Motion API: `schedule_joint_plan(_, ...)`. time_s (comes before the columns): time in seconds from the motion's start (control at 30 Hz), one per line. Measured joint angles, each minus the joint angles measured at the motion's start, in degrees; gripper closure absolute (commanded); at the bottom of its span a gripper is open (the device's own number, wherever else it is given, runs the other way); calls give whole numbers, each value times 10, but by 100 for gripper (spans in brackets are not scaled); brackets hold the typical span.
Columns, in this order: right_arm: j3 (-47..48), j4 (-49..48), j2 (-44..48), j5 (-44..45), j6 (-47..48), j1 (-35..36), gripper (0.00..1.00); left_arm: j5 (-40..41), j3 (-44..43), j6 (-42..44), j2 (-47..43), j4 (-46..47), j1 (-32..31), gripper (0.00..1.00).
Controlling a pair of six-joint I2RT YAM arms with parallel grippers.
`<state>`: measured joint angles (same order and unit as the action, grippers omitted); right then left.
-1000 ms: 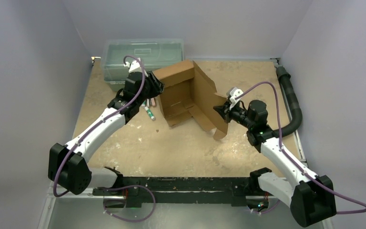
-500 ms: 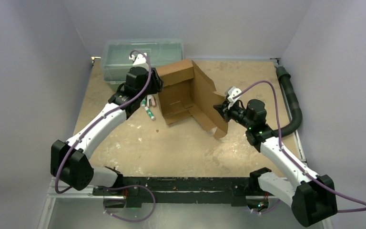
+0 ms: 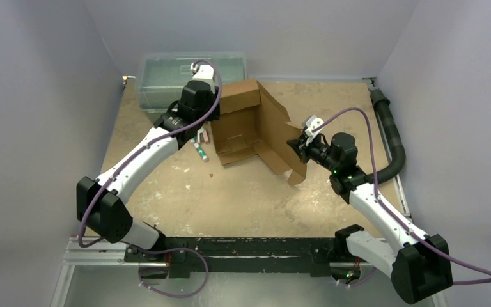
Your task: Fold the paper box
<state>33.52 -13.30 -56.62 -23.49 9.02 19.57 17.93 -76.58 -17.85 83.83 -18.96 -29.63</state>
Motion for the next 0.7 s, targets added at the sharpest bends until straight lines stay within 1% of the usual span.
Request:
schedule_joint_plan(0.4, 0, 0, 0, 0, 2, 0, 100, 90, -50, 126, 37, -44, -48, 58)
schedule_joint_plan(0.7, 0, 1, 0, 0, 5, 0, 100, 123, -81, 206, 39, -52, -58, 56)
